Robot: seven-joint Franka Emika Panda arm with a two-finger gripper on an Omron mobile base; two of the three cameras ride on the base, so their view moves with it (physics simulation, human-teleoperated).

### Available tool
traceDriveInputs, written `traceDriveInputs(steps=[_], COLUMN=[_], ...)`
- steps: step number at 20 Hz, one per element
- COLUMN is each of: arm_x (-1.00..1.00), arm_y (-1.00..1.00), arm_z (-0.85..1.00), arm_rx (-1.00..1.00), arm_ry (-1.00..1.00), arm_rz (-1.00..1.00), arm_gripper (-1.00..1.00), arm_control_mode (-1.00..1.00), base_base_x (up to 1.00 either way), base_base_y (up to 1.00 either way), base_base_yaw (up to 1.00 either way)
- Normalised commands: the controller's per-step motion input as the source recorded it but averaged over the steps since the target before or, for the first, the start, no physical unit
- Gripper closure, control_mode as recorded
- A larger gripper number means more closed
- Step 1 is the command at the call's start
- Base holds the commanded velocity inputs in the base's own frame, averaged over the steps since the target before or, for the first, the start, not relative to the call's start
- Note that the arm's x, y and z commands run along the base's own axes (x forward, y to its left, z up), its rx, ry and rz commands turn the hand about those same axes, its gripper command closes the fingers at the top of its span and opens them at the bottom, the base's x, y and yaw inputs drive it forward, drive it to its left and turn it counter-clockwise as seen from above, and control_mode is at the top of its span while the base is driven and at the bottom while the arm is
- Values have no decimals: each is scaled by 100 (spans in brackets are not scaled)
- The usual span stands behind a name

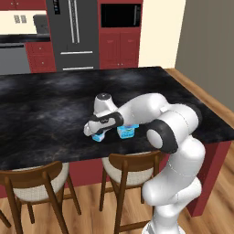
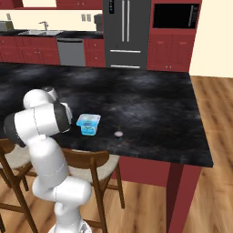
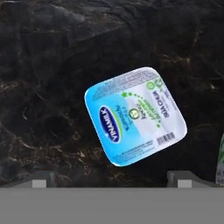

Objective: Stack the yogurt containers by placing the smaller containers on top of the larger containers.

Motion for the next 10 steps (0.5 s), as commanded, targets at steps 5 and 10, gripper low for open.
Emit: traceDriveInputs(steps=[5, 10], arm_x=[29, 32], arm_y=[6, 10], arm_z=[-20, -21], arm_rx=[0, -1], arm_ry=[0, 0], arm_rz=[0, 0], arm_gripper=[-100, -100], arm_control_mode=[-100, -100], base_base_x=[0, 0], base_base_y=[0, 0], base_base_yaw=[0, 0])
